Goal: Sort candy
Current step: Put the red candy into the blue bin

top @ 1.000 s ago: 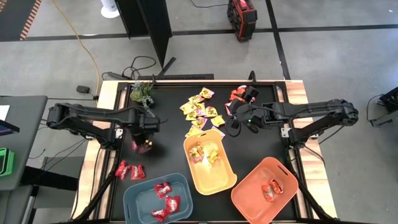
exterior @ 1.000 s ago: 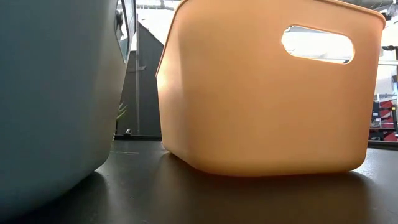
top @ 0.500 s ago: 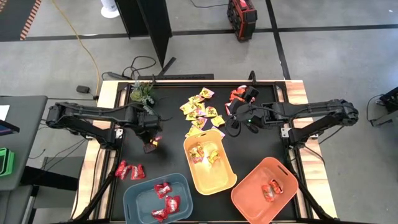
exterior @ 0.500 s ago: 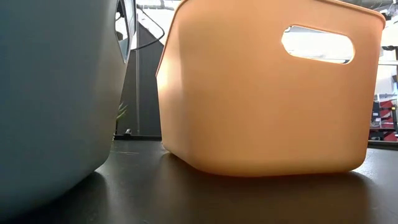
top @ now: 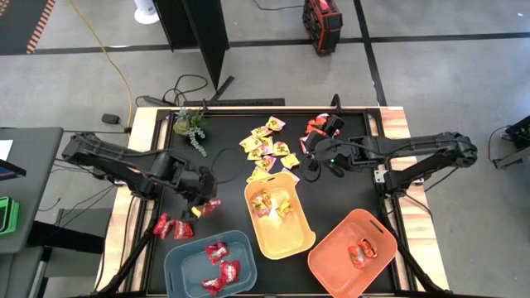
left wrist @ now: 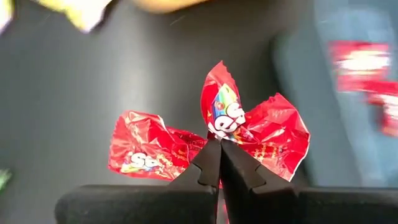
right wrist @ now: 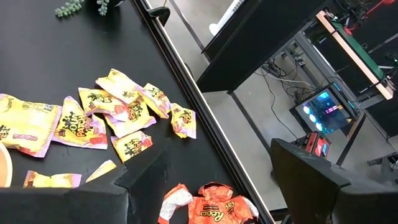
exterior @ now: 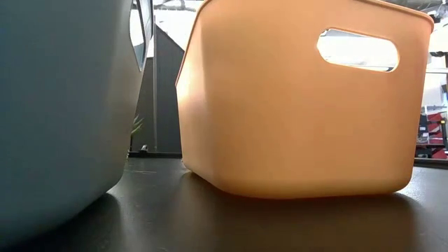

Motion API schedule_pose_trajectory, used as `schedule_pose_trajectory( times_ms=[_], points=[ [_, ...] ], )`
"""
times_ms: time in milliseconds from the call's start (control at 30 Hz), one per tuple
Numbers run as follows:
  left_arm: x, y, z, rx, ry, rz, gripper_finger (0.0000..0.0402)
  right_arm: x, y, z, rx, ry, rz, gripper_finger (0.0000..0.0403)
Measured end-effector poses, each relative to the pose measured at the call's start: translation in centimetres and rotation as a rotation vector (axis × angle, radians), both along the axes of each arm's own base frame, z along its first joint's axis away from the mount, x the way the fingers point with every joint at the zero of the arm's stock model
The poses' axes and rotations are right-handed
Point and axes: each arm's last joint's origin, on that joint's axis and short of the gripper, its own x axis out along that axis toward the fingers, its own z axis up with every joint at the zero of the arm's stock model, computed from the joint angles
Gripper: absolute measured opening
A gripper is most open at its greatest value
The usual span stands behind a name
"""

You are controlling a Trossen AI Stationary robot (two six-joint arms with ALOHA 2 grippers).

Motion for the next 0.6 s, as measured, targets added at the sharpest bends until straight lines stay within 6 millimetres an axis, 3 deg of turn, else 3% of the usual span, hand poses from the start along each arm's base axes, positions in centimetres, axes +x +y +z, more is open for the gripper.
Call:
schedule_pose_trajectory(
  times_ms=[367,600],
  points=[
    [-2.0,4.0,-10.4,0.034,0.147,0.543,0.0000,0.0,0.0,0.0,0.001,-0.003,-0.003,0.0291],
    [-2.2,4.8,-12.0,0.025,0.120,0.567,0.0000,0.2,-0.1,0.2,-0.005,-0.021,-0.001,0.0291]
  ],
)
